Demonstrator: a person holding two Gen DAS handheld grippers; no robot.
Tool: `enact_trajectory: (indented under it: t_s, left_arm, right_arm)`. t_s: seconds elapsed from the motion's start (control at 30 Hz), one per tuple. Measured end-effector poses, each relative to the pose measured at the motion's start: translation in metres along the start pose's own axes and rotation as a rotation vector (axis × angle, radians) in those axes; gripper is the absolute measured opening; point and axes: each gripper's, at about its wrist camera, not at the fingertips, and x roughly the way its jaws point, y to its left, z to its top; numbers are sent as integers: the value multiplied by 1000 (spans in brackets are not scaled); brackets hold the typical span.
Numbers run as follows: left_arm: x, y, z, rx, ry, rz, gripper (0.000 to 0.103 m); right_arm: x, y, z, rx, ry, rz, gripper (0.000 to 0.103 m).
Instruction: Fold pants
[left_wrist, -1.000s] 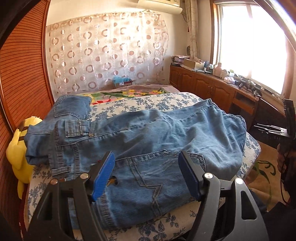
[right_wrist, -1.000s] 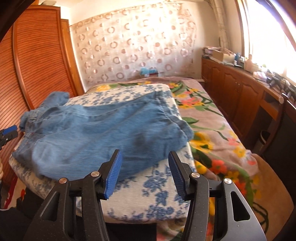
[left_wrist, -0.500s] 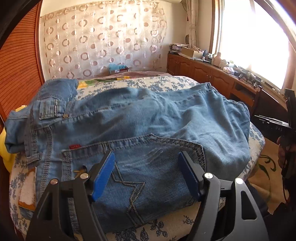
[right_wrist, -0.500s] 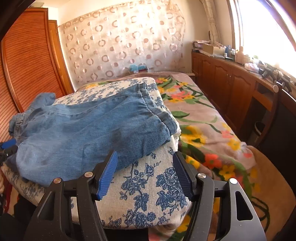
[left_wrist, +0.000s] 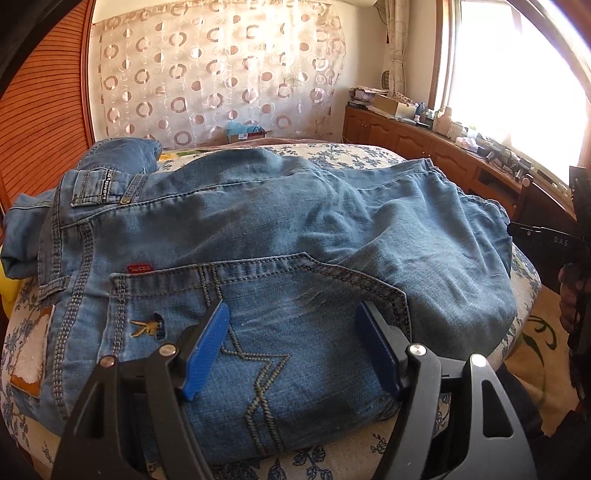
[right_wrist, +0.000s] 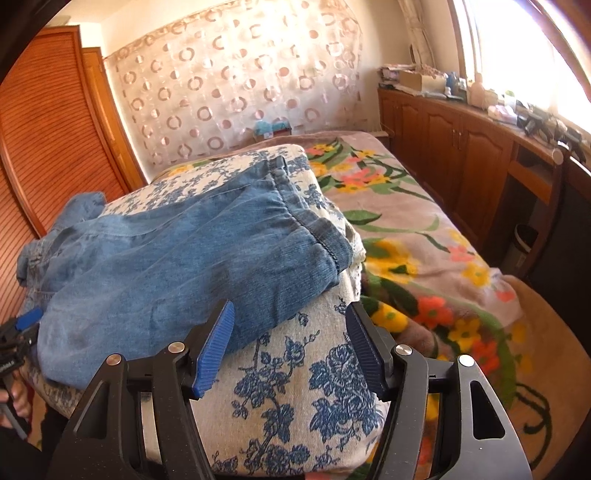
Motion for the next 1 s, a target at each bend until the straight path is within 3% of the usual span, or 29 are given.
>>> enact_trajectory:
  t_s: [0.43,0.63,0.7,0.8,1.0]
  left_arm:
    - [-10,5,0,-7,23,-27,72]
    - [-24,14,2,-16,8,-18,72]
    - [-28,17,3,-18,-1,-11,72]
    - [-32,23,3,-24,-8,-2,72]
    - [-42,40,3,-49,-22,24,72]
  right_arm:
    - [20,-12,14,93,44,21,61]
    - [25,-13,23,117,56,25,44]
    - [25,-11,24,115,48,9,25]
    - [21,-11,27,120,26,14,7]
    - [9,3,43,101,-19,48,4]
